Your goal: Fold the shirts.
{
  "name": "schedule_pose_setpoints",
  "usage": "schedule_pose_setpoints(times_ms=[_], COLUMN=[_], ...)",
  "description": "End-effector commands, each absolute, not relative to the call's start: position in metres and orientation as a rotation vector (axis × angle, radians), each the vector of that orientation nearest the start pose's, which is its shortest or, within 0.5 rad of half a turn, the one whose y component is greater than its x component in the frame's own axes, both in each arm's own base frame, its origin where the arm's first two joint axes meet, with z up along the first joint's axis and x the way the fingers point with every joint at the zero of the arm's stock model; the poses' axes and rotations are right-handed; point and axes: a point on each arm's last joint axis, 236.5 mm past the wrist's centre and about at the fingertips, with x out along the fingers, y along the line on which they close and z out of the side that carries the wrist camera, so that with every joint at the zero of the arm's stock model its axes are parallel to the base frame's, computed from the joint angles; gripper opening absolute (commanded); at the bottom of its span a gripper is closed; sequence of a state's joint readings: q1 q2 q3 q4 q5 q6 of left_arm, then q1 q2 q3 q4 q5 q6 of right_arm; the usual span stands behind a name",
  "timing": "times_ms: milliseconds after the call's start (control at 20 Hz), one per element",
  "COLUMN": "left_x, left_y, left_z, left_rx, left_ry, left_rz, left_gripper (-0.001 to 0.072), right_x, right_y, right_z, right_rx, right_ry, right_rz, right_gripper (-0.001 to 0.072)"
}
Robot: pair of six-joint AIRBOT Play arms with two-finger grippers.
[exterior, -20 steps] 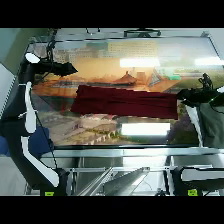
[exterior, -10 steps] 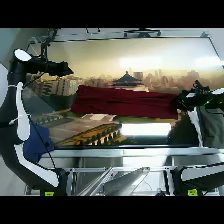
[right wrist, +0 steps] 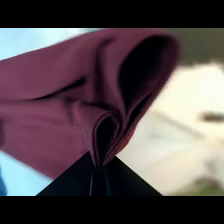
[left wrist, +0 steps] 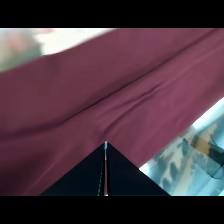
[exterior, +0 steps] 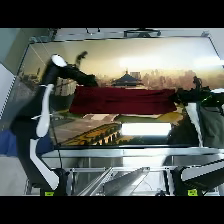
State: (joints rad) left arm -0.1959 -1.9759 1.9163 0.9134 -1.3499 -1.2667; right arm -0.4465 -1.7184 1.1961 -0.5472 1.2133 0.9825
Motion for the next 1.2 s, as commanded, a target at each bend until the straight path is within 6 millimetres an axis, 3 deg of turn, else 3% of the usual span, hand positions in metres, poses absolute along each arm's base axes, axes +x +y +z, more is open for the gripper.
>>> schedule_pose_setpoints(times_ms=[0,150,300,450,550,600,700,800,950,1000,1050,1150], left_x=[0.477,0.464,0.452,0.451,0.448,0.448,0.447,0.438,0.427,0.416,0.406,0.388], left_y=[-0.318,-0.384,-0.431,-0.453,-0.455,-0.448,-0.419,-0.366,-0.273,-0.243,-0.218,-0.177], left_z=[-0.064,-0.098,-0.105,-0.104,-0.076,-0.047,0.034,0.144,0.281,0.317,0.34,0.37], left_rx=[-0.212,-0.211,-0.181,-0.193,-0.291,-0.328,-0.373,-0.418,-0.466,-0.461,-0.438,-0.398], left_ry=[1.318,1.279,1.249,1.226,1.241,1.237,1.182,1.06,0.762,0.662,0.589,0.493], left_rz=[-0.781,-0.782,-0.84,-0.871,-0.911,-0.952,-1.079,-1.21,-1.197,-1.177,-1.143,-1.055], left_gripper=[0.0019,0.0019,0.0018,0.0018,0.0018,0.0019,0.0018,0.0018,0.0019,0.002,0.002,0.002], right_x=[0.447,0.446,0.443,0.439,0.439,0.439,0.438,0.442,0.463,0.471,0.478,0.484], right_y=[0.01,0.014,0.024,0.028,0.032,0.039,0.063,0.104,0.188,0.222,0.255,0.331], right_z=[0.019,0.078,0.13,0.152,0.152,0.152,0.154,0.158,0.161,0.156,0.147,0.11], right_rx=[0.843,0.778,0.75,0.754,0.752,0.753,0.739,0.719,0.677,0.665,0.656,0.64], right_ry=[1.064,1.001,0.926,0.898,0.899,0.909,0.922,0.919,0.851,0.825,0.806,0.789], right_rz=[0.56,0.618,0.687,0.705,0.715,0.725,0.768,0.825,0.854,0.848,0.838,0.802], right_gripper=[0.0017,0.0017,0.0017,0.0017,0.0017,0.0017,0.0017,0.0017,0.0017,0.0017,0.0017,0.0018])
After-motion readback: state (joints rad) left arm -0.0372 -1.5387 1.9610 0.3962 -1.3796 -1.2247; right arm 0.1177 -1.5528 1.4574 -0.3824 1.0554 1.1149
